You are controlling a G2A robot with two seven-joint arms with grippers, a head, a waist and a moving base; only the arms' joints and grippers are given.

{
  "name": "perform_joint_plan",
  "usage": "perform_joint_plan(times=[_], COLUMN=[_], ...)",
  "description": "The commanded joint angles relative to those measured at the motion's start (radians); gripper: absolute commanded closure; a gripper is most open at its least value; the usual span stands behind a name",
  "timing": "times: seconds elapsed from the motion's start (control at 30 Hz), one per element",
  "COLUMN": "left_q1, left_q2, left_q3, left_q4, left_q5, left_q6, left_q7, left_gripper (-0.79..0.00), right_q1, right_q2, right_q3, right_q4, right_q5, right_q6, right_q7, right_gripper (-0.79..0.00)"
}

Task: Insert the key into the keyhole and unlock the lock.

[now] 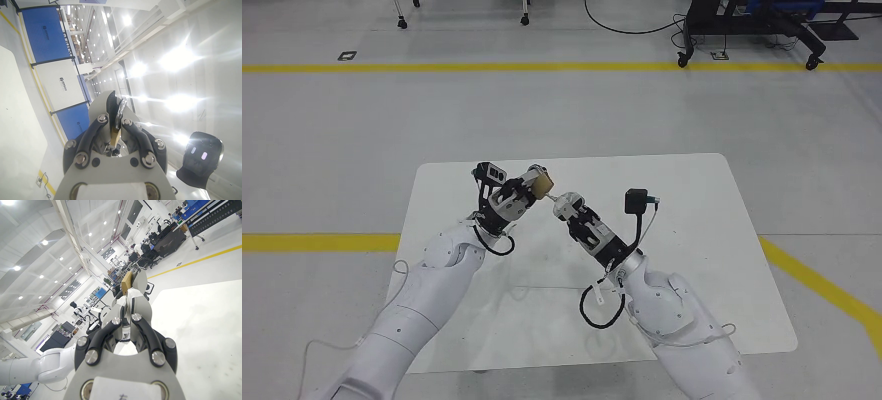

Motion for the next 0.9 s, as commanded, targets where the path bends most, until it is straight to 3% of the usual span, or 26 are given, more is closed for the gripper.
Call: perform_joint_plan(times=[0.0, 0.87], left_q1=[0.002, 0.015], left_q2=[-0.002, -0.028], left_q3=[-0.005, -0.089], left_q4=[-0.001, 0.015], left_q5=[0.007, 0.068], left_q6=[-0.001, -0.016], left_q7=[-0.001, 0.013], left_gripper=[0.000, 0.000], right_q1=[-0.002, -0.005], right_q2=[-0.001, -0.032], right_q3=[0.001, -0.031], right_q4=[0.000, 0.000], right_q5=[-0.002, -0.081], right_q6=[0.001, 0.018], right_q7=[-0.002, -0.040], right_gripper=[0.000, 0.000])
